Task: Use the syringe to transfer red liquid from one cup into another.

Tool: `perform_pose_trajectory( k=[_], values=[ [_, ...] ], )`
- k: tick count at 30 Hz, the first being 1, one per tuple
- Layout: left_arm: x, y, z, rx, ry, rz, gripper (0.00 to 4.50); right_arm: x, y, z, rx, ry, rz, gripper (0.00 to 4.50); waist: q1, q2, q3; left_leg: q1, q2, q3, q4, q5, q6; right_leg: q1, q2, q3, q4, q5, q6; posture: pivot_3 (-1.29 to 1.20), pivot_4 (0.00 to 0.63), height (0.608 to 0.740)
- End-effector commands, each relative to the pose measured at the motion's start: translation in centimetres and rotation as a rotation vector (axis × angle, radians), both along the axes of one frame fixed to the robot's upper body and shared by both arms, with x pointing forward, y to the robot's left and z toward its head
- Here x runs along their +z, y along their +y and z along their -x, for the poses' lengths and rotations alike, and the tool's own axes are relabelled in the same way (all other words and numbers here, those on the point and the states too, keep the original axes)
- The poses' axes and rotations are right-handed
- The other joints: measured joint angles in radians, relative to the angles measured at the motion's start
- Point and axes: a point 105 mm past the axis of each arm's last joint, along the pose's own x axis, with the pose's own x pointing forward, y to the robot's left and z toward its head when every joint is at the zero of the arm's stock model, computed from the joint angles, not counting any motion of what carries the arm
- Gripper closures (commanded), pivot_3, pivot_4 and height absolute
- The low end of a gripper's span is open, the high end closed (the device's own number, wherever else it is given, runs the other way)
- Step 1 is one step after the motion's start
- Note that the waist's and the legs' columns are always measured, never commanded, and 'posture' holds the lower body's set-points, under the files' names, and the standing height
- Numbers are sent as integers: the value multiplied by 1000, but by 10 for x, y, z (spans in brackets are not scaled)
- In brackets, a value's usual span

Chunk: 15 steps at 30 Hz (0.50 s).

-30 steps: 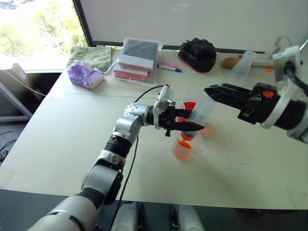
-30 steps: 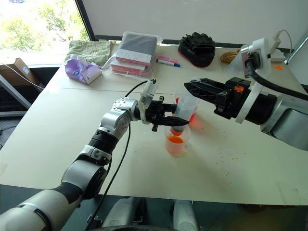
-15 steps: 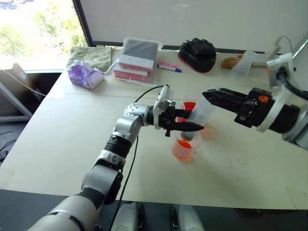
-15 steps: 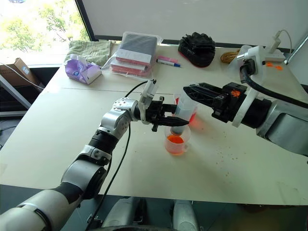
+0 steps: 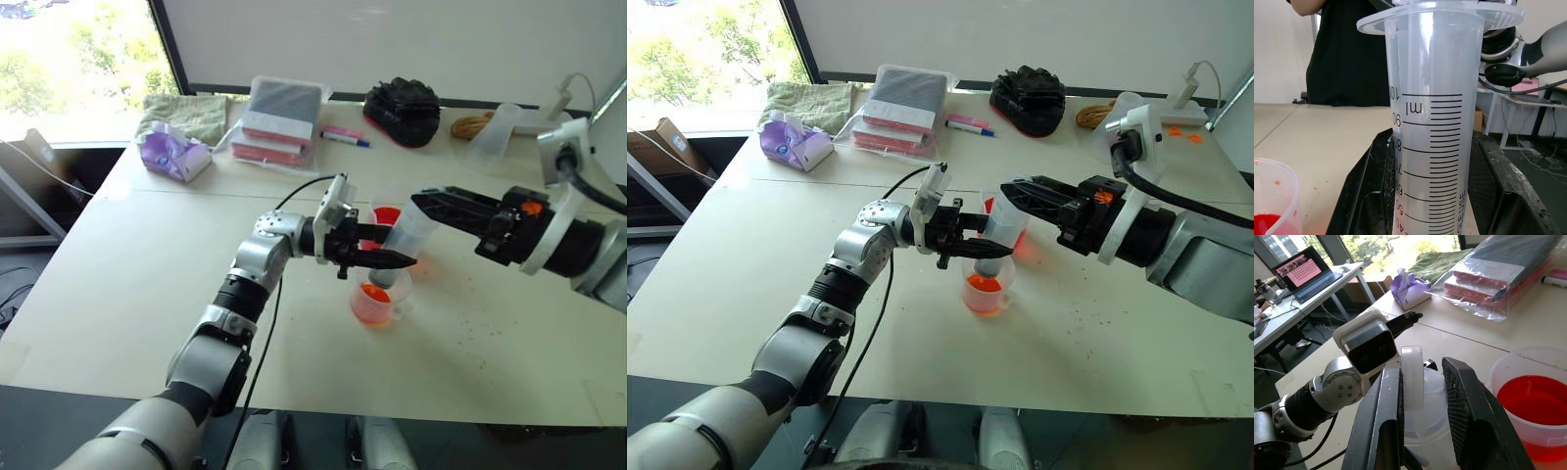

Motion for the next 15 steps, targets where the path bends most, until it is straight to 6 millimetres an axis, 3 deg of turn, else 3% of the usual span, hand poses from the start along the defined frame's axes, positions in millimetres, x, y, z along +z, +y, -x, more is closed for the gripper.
perform_pose_trajectory(
  k=[1,12,13,15],
  values=[
    [28,-5,0,14,-68,79,3064,-19,25,24,162,73,52,3876,0,0,0,0,0,0,0,0,0,0,0,0,0,0,0,0,150,740],
    [24,-6,3,9,-70,74,3064,-10,21,24,149,38,66,3876,0,0,0,0,0,0,0,0,0,0,0,0,0,0,0,0,150,740],
    [24,-6,3,9,-69,75,3064,-10,21,23,146,41,68,2840,0,0,0,0,0,0,0,0,0,0,0,0,0,0,0,0,150,740],
    [24,-7,3,9,-69,76,3064,-11,19,22,137,48,78,1898,0,0,0,0,0,0,0,0,0,0,0,0,0,0,0,0,150,740]
  ],
)
